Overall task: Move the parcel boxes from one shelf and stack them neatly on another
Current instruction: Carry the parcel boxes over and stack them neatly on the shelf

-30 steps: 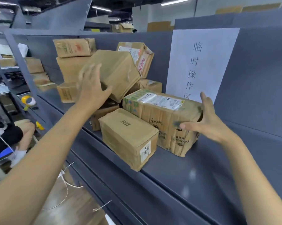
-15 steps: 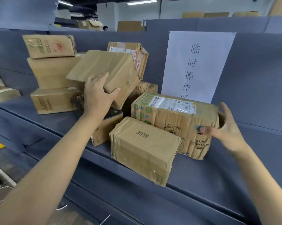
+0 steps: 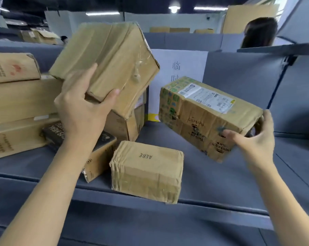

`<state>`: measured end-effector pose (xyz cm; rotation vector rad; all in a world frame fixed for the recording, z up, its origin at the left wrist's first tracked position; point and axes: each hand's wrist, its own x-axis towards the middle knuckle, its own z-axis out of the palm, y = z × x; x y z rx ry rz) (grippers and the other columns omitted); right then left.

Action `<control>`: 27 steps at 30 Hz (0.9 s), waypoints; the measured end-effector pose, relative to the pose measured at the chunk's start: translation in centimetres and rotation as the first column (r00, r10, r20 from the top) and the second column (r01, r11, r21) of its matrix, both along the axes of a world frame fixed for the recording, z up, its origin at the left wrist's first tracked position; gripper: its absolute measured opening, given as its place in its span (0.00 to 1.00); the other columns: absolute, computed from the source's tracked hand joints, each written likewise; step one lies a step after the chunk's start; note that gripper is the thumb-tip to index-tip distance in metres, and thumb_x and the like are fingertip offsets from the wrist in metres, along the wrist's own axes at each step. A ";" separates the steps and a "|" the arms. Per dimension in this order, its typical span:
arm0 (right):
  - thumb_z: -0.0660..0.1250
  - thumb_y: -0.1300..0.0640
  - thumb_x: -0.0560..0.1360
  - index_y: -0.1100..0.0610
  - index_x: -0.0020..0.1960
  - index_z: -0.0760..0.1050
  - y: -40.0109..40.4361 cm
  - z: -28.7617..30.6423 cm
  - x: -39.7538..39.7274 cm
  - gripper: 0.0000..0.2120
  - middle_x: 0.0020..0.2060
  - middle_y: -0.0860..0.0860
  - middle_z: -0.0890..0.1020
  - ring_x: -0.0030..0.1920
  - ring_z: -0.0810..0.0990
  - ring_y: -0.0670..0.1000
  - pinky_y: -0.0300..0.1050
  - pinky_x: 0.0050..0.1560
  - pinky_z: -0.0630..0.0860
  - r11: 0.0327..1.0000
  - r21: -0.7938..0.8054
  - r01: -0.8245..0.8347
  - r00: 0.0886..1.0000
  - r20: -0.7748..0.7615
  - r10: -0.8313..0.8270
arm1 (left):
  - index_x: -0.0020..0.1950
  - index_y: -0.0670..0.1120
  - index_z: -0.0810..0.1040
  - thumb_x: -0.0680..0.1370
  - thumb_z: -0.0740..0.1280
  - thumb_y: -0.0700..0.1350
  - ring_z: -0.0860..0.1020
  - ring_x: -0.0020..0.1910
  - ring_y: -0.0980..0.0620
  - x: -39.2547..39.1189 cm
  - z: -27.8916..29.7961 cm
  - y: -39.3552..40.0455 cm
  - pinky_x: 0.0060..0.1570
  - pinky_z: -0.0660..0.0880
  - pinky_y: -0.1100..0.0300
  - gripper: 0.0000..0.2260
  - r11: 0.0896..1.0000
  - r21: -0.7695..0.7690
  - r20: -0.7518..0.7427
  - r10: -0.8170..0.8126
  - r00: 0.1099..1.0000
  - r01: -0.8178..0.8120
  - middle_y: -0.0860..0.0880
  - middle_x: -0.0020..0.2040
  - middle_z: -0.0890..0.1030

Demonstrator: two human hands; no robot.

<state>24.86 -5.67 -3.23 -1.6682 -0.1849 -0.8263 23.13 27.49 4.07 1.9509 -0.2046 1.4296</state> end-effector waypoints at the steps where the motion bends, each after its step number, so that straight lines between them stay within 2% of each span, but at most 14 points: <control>1: 0.77 0.51 0.54 0.53 0.56 0.63 -0.3 0.3 -1.0 0.36 0.54 0.51 0.76 0.54 0.77 0.48 0.43 0.53 0.77 1.000 -0.003 0.010 1.000 0.011 -0.010 | 0.67 0.43 0.73 0.70 0.71 0.50 0.74 0.63 0.49 -0.3 0.2 -0.6 0.63 0.71 0.53 0.27 1.000 0.004 0.017 -0.026 1.000 0.026 0.49 0.61 0.75; 3: 0.77 0.55 0.55 0.57 0.55 0.64 -1.1 0.8 -3.4 0.33 0.49 0.46 0.76 0.49 0.76 0.43 0.35 0.46 0.76 1.000 -0.005 0.017 1.000 0.022 -0.017 | 0.67 0.43 0.73 0.71 0.71 0.51 0.74 0.63 0.49 -0.9 0.3 -1.8 0.63 0.71 0.54 0.27 0.998 0.013 0.049 -0.070 0.996 0.069 0.49 0.61 0.75; 6: 0.76 0.58 0.57 0.62 0.55 0.64 -2.7 1.0 -7.4 0.31 0.47 0.45 0.76 0.47 0.76 0.37 0.30 0.45 0.74 0.998 -0.011 0.065 0.997 0.028 -0.065 | 0.66 0.43 0.74 0.71 0.71 0.50 0.74 0.62 0.49 -2.3 0.2 -4.2 0.62 0.71 0.55 0.26 0.987 -0.002 0.096 -0.163 0.982 0.163 0.53 0.59 0.73; 8: 0.76 0.58 0.57 0.62 0.55 0.65 -4.1 0.9 -10.3 0.32 0.48 0.46 0.77 0.49 0.77 0.37 0.30 0.47 0.74 0.996 -0.003 0.094 0.995 0.023 -0.094 | 0.66 0.42 0.74 0.71 0.71 0.49 0.74 0.63 0.48 -3.4 -0.2 -6.2 0.63 0.71 0.54 0.25 0.973 0.007 0.111 -0.230 0.967 0.230 0.53 0.60 0.73; 11: 0.77 0.55 0.56 0.62 0.64 0.64 -6.1 0.7 -15.3 0.41 0.58 0.52 0.77 0.58 0.77 0.44 0.38 0.54 0.77 0.991 0.054 0.126 0.991 0.029 -0.127 | 0.66 0.41 0.73 0.72 0.71 0.49 0.74 0.63 0.47 -5.5 -0.8 -9.2 0.63 0.71 0.55 0.25 0.945 0.006 0.104 -0.327 0.939 0.328 0.51 0.61 0.74; 12: 0.78 0.59 0.57 0.61 0.63 0.65 -6.9 0.4 -17.1 0.38 0.57 0.51 0.78 0.57 0.78 0.42 0.37 0.52 0.78 0.987 0.072 0.142 0.989 0.036 -0.145 | 0.66 0.41 0.73 0.72 0.71 0.49 0.74 0.63 0.47 -6.2 -1.2 -10.2 0.64 0.71 0.55 0.25 0.933 0.007 0.097 -0.359 0.928 0.360 0.50 0.61 0.74; 13: 0.77 0.65 0.59 0.55 0.60 0.68 -7.6 0.2 -18.9 0.33 0.55 0.47 0.78 0.54 0.78 0.38 0.33 0.49 0.77 0.983 0.083 0.162 0.985 0.046 -0.167 | 0.66 0.41 0.73 0.72 0.71 0.50 0.74 0.63 0.47 -7.0 -1.6 -11.2 0.63 0.71 0.55 0.25 0.922 0.012 0.090 -0.387 0.918 0.387 0.49 0.61 0.74; 14: 0.76 0.68 0.60 0.49 0.58 0.68 -8.3 -0.1 -20.6 0.33 0.54 0.43 0.77 0.52 0.77 0.34 0.30 0.46 0.75 0.979 0.096 0.182 0.981 0.053 -0.188 | 0.66 0.41 0.73 0.73 0.71 0.50 0.75 0.62 0.47 -7.8 -2.2 -12.3 0.63 0.71 0.55 0.25 0.911 0.015 0.082 -0.411 0.908 0.412 0.48 0.61 0.75; 15: 0.76 0.68 0.59 0.46 0.57 0.68 -9.0 -0.2 -22.4 0.33 0.54 0.43 0.77 0.52 0.77 0.33 0.29 0.46 0.74 0.976 0.113 0.188 0.978 0.065 -0.196 | 0.66 0.41 0.73 0.73 0.71 0.50 0.75 0.62 0.47 -8.6 -2.7 -13.3 0.63 0.71 0.54 0.25 0.898 0.011 0.066 -0.440 0.896 0.440 0.47 0.62 0.75; 16: 0.76 0.65 0.58 0.49 0.59 0.68 -9.8 -0.5 -24.2 0.33 0.55 0.45 0.77 0.53 0.78 0.36 0.30 0.47 0.75 0.974 0.116 0.195 0.977 0.069 -0.204 | 0.67 0.42 0.73 0.72 0.71 0.51 0.75 0.62 0.47 -9.4 -3.3 -14.4 0.63 0.71 0.55 0.25 0.881 -0.004 0.044 -0.472 0.880 0.473 0.45 0.62 0.76; 18: 0.77 0.62 0.57 0.61 0.61 0.67 -11.4 -1.5 -27.3 0.35 0.55 0.52 0.77 0.53 0.78 0.43 0.35 0.46 0.76 0.965 0.116 0.235 0.969 0.053 -0.242 | 0.66 0.43 0.74 0.72 0.71 0.52 0.76 0.61 0.49 -11.0 -4.6 -16.5 0.61 0.71 0.62 0.26 0.856 -0.035 0.003 -0.517 0.856 0.516 0.45 0.62 0.77; 21: 0.76 0.63 0.58 0.62 0.60 0.66 -13.0 -2.9 -31.6 0.33 0.52 0.52 0.78 0.51 0.78 0.45 0.37 0.44 0.77 0.939 0.146 0.313 0.948 0.018 -0.318 | 0.65 0.43 0.75 0.71 0.71 0.53 0.76 0.59 0.52 -13.6 -6.4 -19.4 0.59 0.70 0.69 0.26 0.821 -0.032 -0.040 -0.570 0.820 0.570 0.46 0.60 0.77; 23: 0.78 0.59 0.56 0.62 0.61 0.66 -13.4 -3.7 -34.1 0.37 0.55 0.52 0.78 0.53 0.78 0.45 0.35 0.43 0.77 0.915 0.171 0.366 0.928 -0.001 -0.372 | 0.65 0.41 0.75 0.70 0.71 0.53 0.75 0.57 0.56 -15.3 -7.4 -21.0 0.58 0.69 0.71 0.26 0.790 -0.031 -0.049 -0.613 0.788 0.613 0.49 0.59 0.76; 27: 0.75 0.65 0.58 0.52 0.55 0.68 -14.0 -5.2 -38.5 0.29 0.46 0.37 0.80 0.48 0.79 0.38 0.33 0.42 0.76 0.871 0.166 0.463 0.886 -0.050 -0.461 | 0.64 0.41 0.76 0.70 0.70 0.55 0.76 0.57 0.52 -17.8 -8.7 -23.7 0.59 0.71 0.65 0.27 0.732 -0.047 -0.065 -0.681 0.729 0.680 0.46 0.59 0.78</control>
